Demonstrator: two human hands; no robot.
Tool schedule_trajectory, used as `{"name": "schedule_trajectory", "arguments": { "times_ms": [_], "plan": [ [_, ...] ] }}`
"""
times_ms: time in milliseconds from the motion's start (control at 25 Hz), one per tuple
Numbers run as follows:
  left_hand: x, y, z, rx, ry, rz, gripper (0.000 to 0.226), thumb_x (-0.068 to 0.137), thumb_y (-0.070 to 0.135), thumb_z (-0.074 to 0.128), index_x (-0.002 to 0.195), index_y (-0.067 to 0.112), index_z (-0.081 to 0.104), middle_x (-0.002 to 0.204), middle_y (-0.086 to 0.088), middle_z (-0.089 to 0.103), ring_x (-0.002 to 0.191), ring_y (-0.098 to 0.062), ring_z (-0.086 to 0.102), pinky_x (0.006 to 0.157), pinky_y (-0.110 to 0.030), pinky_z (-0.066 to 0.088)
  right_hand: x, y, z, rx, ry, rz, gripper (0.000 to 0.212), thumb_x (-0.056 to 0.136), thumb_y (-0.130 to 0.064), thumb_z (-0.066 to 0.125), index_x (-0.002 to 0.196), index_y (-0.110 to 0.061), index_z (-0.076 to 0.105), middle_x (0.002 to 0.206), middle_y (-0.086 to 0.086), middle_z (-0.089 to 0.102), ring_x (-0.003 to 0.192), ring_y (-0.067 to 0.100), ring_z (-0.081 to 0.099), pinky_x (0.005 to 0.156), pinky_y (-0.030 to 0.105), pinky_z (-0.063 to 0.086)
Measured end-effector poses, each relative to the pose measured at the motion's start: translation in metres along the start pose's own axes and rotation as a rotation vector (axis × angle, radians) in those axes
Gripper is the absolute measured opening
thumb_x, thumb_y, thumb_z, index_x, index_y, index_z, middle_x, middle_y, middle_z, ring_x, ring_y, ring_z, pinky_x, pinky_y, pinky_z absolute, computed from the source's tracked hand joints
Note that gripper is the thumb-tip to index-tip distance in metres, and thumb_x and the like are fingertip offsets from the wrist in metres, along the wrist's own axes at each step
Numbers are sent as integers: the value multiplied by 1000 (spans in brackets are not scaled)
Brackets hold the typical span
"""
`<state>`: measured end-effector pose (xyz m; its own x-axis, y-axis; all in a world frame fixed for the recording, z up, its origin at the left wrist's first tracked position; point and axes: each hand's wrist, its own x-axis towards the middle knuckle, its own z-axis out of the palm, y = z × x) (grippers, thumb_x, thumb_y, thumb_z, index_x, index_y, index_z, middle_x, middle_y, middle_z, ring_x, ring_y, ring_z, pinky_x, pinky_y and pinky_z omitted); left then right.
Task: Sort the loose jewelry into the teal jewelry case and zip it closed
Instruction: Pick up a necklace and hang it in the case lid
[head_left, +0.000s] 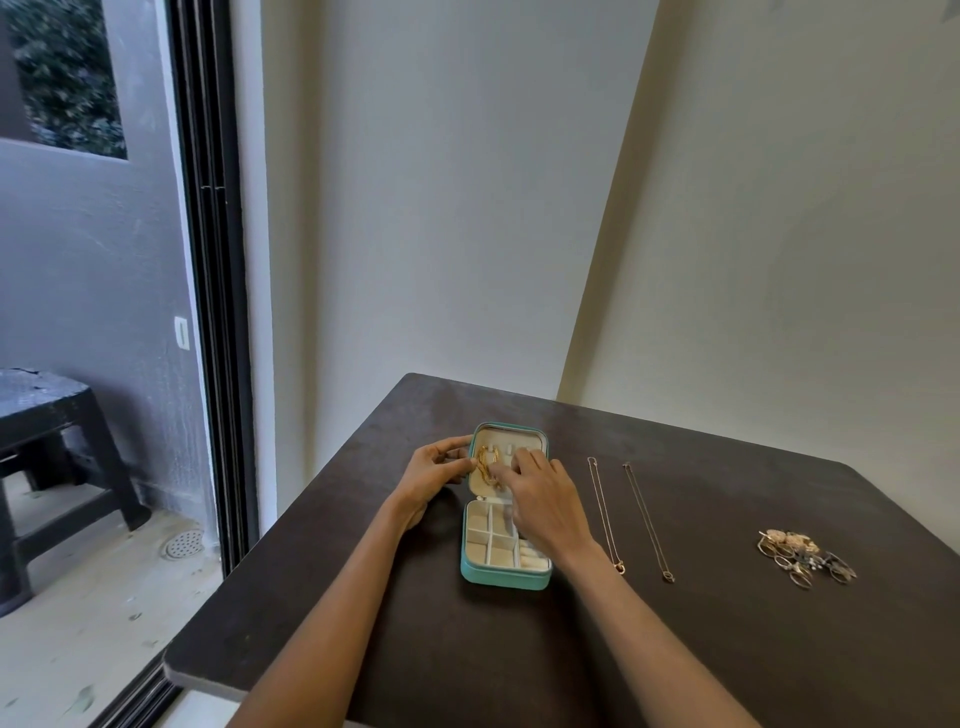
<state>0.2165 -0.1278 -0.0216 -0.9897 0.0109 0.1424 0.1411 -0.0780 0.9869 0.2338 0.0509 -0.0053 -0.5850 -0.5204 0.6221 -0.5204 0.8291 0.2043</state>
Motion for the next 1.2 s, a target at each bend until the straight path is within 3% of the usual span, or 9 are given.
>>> {"name": "schedule_trajectory", "arguments": {
  "times_ms": [200,360,640,880,1080,1200],
  "plan": [
    [-1,0,0,12,0,4,33,85,3,63,116,14,63,100,-12,68,87,-18,63,81,-31,52,-3,-1,0,48,-77,1,30,62,-23,84,89,-29,72,84,-5,59,78,15,57,59,25,47],
    [-1,0,0,28,1,6,33,86,5,63,118,13,62,103,-13,68,88,-18,64,81,-31,53,-3,-1,-2,39,-83,-23,31,61,-30,86,88,-30,72,83,-7,60,77,13,57,60,24,47],
    [-2,-1,1,71,14,5,31,87,6,62,116,15,62,106,-15,68,92,-23,64,87,-39,53,-4,0,-3,85,-97,-18,32,61,-18,85,89,-27,75,78,-5,59,74,16,56,58,26,46],
    [2,-3,2,105,83,16,37,87,-7,56,122,5,58,92,-6,61,80,-12,62,70,-18,55,-5,0,-1,128,-109,-42,19,70,-18,79,86,-29,76,75,-7,59,72,15,55,59,26,45],
    [2,-4,2,109,89,28,36,87,-7,56,121,4,58,91,-6,60,80,-12,62,70,-19,56,-5,1,3,127,-132,-38,26,69,-20,78,93,-29,73,81,-7,62,76,15,57,62,26,47],
    [2,-2,4,123,126,12,32,92,0,53,123,5,57,89,-7,61,74,-13,59,70,-23,55,-4,2,-2,136,-189,-23,30,81,-14,66,108,-26,70,95,-2,63,92,19,55,74,30,46]
  ]
}}
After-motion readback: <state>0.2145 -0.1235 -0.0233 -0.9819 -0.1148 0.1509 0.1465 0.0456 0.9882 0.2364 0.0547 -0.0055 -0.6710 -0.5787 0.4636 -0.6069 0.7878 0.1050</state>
